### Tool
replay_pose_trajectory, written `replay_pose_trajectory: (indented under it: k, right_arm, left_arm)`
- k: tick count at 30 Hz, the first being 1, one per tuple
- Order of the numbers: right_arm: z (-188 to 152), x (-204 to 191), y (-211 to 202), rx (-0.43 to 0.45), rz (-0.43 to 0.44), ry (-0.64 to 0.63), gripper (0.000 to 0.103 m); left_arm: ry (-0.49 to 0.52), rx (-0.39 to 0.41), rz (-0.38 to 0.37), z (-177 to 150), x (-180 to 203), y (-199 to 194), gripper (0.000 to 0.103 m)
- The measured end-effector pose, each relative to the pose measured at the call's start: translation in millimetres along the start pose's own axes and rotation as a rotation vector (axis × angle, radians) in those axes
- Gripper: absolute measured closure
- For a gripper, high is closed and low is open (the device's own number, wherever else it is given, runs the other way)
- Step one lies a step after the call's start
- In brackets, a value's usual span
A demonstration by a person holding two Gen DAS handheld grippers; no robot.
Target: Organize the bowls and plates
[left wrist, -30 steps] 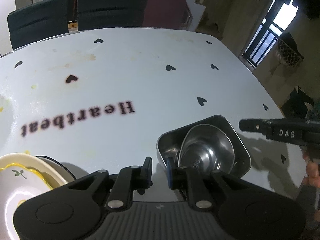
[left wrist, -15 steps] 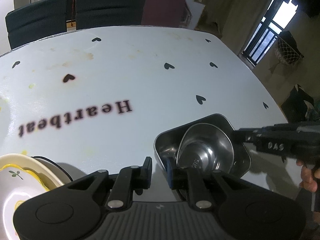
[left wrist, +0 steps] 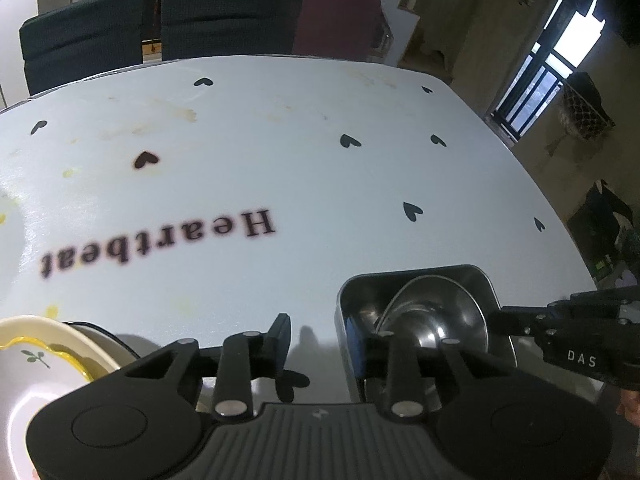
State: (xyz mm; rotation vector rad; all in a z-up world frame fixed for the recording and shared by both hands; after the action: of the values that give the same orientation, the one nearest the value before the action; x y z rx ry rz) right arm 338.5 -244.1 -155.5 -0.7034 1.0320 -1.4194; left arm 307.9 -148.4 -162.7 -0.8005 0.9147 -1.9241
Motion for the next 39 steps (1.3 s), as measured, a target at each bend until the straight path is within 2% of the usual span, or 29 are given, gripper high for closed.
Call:
replay_pose_trajectory:
  k: [7, 10, 12, 17, 25, 33, 39]
  right_arm:
    - [0.2, 1.0, -3.0, 0.001, 0.002, 0.013, 0.097]
    - [3.1, 4.9, -4.0, 0.023, 0.020, 0.046, 0.097]
    - [3.3, 10.1, -10.1, 0.043, 0.039, 0.082, 0.097]
    - [1.9, 13.9, -7.7, 0.026, 0.044, 0.083, 0.097]
    - [2.8, 28.5, -0.8, 0.015, 0.118, 0.125, 0.097]
    - [-0.1, 19.0, 11.8, -0.035, 0.095, 0.078, 0.095]
    - [-0.6, 29.9, 14.7, -0.033, 0.155, 0.143, 0.095]
  left_arm:
    - [0.048, -0.047, -0.022, -5.8, 8.7, 8.0, 0.077]
    - [0.035, -0.057, -0.038, -7.8, 7.6, 8.8, 0.080]
    - [0.022, -0.063, -0.063, -8.5, 7.9, 8.9, 0.090]
    - [-0.029, -0.087, -0.104, -12.3, 5.6, 11.5, 0.094]
    - [-0.119, -0.094, -0.157, -13.2, -5.8, 13.8, 0.096]
    - [-0.115, -0.093, -0.155, -12.5, -4.4, 13.5, 0.096]
    - [-0.153, -0.098, -0.181, -13.8, -10.1, 14.5, 0.096]
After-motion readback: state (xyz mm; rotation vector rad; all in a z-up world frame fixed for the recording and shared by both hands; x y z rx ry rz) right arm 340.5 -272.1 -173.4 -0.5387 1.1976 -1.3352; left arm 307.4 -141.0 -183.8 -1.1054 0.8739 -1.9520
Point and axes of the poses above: each gripper's, at about its wrist camera, not at the fingertips, and y roughly the way its jaws point, x to its right, z to its top, the point moved 2 cm from there along y, roughly the way its jaws point, and after that the axes turned 6 degrees about y, right-handed, at the moved point
